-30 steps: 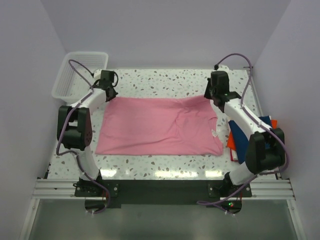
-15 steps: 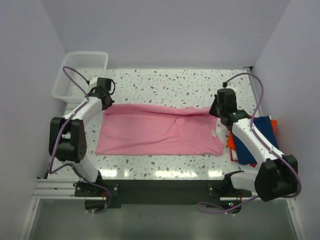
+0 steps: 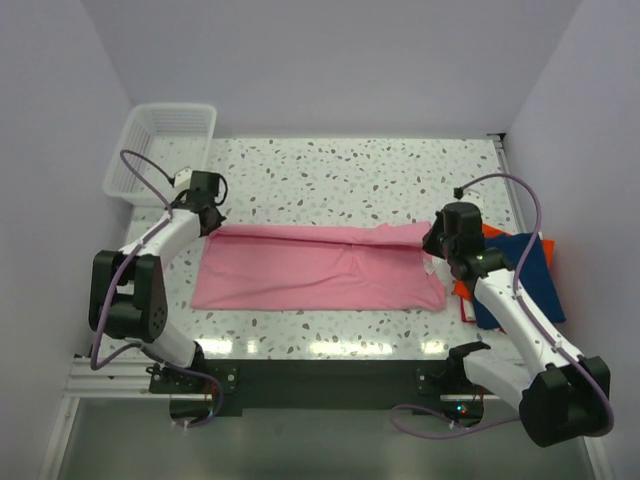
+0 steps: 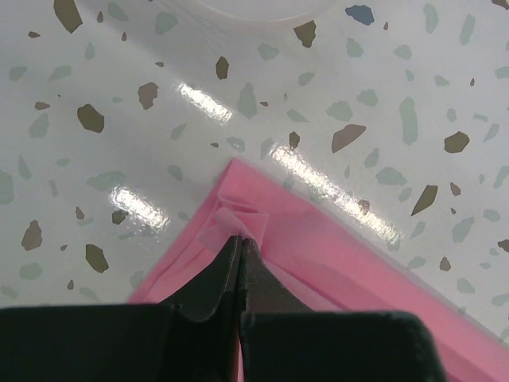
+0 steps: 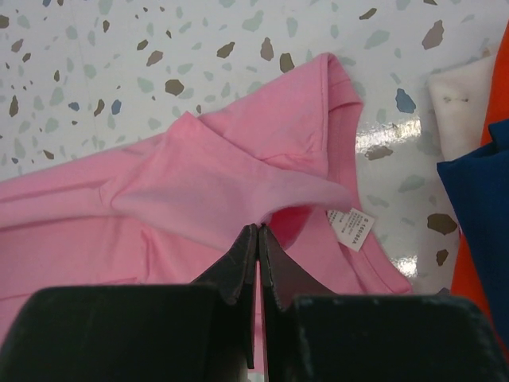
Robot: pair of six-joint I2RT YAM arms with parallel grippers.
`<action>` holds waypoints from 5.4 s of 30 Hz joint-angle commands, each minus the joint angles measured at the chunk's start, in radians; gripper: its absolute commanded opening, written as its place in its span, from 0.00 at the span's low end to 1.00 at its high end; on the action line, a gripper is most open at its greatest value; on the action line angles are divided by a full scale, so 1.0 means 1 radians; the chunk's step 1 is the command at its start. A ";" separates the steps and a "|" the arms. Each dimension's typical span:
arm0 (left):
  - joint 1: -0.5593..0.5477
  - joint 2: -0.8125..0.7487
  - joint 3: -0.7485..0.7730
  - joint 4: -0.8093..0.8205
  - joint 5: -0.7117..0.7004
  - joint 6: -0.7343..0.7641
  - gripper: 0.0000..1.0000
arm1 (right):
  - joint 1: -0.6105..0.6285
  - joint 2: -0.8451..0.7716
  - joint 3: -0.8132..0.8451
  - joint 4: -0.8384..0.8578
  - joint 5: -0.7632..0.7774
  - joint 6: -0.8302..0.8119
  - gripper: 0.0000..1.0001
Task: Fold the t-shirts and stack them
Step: Fold the tshirt
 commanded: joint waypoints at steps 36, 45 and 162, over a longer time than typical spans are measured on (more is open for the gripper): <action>-0.029 -0.272 -0.231 0.197 0.240 -0.082 0.41 | -0.002 0.052 0.004 0.007 -0.174 0.010 0.58; -0.056 -0.255 -0.169 0.173 0.529 0.121 0.41 | 0.018 0.410 0.218 0.059 -0.159 -0.070 0.54; -0.741 0.294 0.233 0.240 0.630 0.151 0.20 | 0.084 0.263 0.042 -0.042 0.073 0.048 0.46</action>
